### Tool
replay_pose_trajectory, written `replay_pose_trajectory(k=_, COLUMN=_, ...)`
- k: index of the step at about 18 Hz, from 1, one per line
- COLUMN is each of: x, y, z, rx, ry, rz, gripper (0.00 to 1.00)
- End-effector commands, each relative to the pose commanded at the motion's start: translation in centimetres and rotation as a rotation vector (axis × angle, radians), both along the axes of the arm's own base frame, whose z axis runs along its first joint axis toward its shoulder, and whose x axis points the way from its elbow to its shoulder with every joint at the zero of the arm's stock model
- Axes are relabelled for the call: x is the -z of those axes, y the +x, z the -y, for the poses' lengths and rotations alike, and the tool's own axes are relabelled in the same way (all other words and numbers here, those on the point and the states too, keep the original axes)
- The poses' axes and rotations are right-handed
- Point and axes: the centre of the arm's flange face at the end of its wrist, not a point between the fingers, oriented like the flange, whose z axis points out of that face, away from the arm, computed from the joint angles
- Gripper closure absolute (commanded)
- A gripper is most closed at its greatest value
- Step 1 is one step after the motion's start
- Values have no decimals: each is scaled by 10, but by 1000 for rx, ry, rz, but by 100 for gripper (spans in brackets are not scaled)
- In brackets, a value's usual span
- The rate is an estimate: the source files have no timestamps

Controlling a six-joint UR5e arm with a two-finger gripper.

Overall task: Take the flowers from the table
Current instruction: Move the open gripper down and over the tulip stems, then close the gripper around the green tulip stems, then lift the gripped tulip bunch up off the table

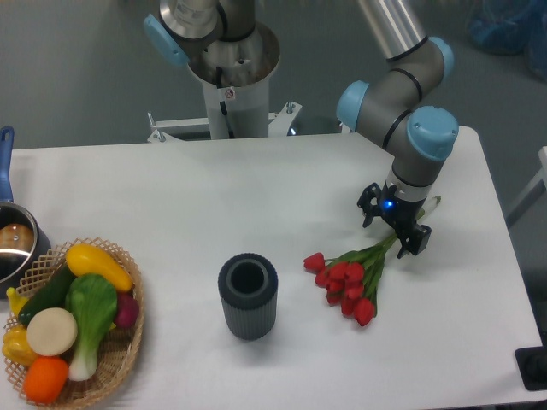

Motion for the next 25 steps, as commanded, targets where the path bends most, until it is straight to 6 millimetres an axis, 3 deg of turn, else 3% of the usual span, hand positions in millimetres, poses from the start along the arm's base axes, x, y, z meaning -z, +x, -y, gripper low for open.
replay_pose_trajectory(k=11, x=-4, y=-2, z=-3, rx=-12, ry=5, rz=-7, gripper=87)
replay_pose_trajectory(k=14, x=-6, y=-3, z=-3, rx=-13, ry=8, rz=-9, gripper=89)
replay_pose_trajectory(k=15, x=-6, y=-3, z=-4, rx=-13, ry=9, rz=-8, gripper=95)
replay_pose_trajectory(k=18, x=-14, y=-9, z=-5, rx=-13, ry=21, rz=-25, gripper=96)
replay_pose_trajectory(k=21, x=-36, y=-23, z=-8, rx=-20, ry=74, rz=-53, gripper=96)
replay_pose_trajectory(k=25, x=-67, y=-44, z=5, rx=-70, ry=235, rz=-53, gripper=96)
